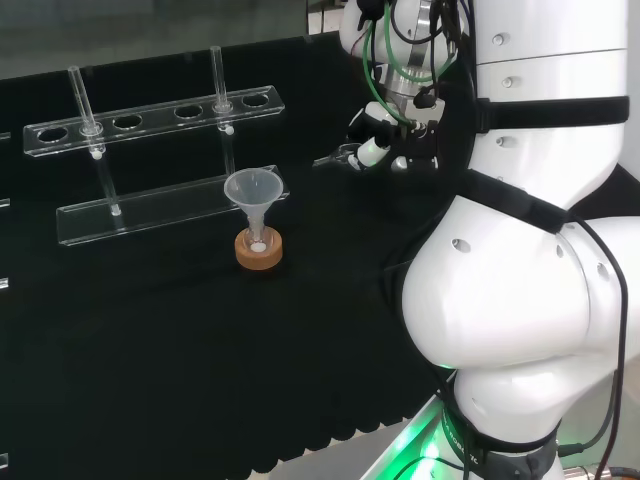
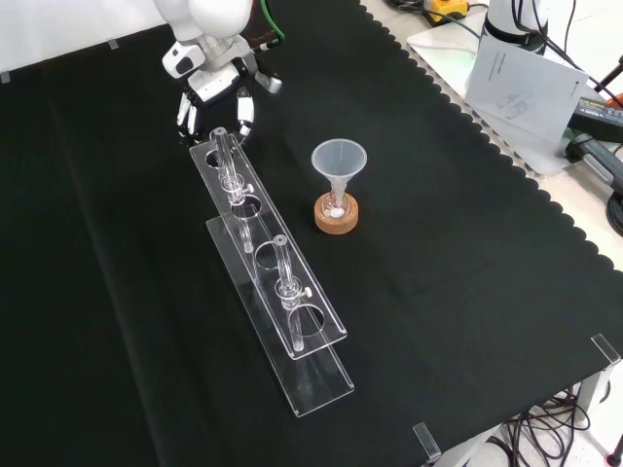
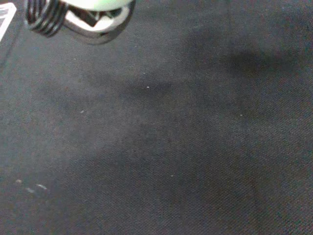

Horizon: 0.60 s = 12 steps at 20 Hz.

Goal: Put the weighing funnel back on the table.

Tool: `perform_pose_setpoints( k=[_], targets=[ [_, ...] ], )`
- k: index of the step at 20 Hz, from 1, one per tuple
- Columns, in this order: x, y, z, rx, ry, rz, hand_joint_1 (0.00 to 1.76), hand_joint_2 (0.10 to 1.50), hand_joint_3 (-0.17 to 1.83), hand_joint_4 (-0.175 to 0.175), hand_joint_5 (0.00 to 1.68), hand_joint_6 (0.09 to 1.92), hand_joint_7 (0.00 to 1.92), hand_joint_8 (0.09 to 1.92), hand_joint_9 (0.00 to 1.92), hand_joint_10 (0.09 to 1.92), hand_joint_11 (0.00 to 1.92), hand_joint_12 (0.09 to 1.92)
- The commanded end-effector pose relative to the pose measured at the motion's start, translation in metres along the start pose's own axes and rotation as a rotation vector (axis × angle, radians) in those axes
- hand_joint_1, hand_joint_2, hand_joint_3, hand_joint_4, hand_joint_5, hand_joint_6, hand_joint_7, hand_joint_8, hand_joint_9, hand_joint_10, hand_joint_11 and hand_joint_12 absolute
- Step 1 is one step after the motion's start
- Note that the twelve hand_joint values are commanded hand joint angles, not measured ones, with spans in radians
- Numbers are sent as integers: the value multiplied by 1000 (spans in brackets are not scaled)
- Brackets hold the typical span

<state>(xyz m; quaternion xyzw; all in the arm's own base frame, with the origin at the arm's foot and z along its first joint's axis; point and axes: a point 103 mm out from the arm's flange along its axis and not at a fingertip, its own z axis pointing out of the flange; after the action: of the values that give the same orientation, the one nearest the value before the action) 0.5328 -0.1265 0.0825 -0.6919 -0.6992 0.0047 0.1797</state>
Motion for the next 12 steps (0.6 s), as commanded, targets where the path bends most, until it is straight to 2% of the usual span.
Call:
perform_pose_setpoints(
  k=[1, 12],
  targets=[
    [-7, 5, 2, 10, -11, 16, 1086, 715, 623, 175, 1175, 832, 536, 650, 922, 329, 750, 1079],
    [-16, 14, 11, 31, -20, 19, 1086, 716, 620, 175, 1176, 830, 533, 650, 921, 330, 749, 1081]
  ],
)
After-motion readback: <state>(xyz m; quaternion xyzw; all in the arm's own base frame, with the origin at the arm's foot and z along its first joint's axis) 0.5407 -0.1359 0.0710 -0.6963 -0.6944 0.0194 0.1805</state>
